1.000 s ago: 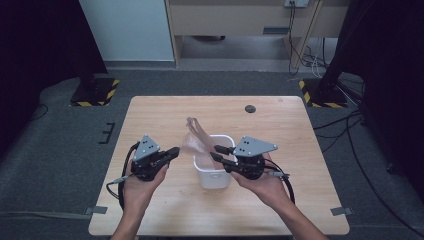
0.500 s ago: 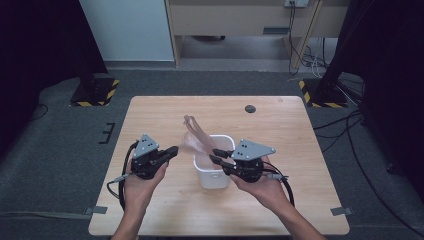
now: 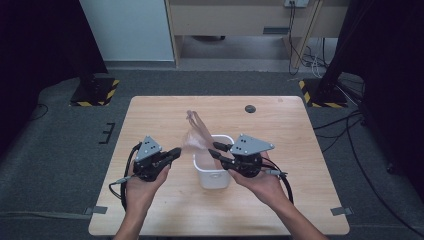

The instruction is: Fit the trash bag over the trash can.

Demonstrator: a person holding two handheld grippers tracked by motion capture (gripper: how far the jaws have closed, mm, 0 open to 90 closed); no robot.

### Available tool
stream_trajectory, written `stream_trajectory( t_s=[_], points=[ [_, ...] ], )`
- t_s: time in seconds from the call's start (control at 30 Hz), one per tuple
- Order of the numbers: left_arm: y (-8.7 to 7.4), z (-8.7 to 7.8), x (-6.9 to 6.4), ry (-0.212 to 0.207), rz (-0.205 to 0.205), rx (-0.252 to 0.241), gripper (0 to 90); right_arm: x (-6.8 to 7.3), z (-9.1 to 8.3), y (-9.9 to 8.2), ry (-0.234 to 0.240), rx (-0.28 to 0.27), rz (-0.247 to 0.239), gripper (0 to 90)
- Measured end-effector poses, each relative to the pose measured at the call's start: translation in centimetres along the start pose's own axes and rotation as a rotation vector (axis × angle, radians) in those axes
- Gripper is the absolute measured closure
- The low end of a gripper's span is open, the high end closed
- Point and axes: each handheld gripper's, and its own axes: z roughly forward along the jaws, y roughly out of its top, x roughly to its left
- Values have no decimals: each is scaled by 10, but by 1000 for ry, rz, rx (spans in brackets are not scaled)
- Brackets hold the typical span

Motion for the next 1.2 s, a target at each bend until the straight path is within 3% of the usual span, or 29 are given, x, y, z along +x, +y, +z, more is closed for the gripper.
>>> stream_trajectory(
  t_s=[0.2,0.27,0.47,0.6,0.8,0.9,1.03,1.2],
  points=[
    [-1,-4,-3,-6,12,-13,883,-8,8,-1,-33,33,12,900],
    [-1,-5,-3,0,12,-20,874,-11,9,-2,-39,40,22,900],
    [-7,-8,1,68,-17,-50,513,-15,8,-6,-49,42,33,900],
    [-17,-13,6,91,-20,-56,413,-19,6,-7,-56,37,46,900],
    [-33,-21,11,96,-21,-44,393,-23,6,-8,-57,40,61,900],
    [-39,-16,19,96,-55,-29,429,-22,7,-8,-51,41,61,900],
    [-38,-6,21,71,-82,-24,458,-20,9,-8,-49,39,61,900],
    [-25,3,12,42,-66,-52,471,-19,13,-9,-40,43,62,900]
  ],
)
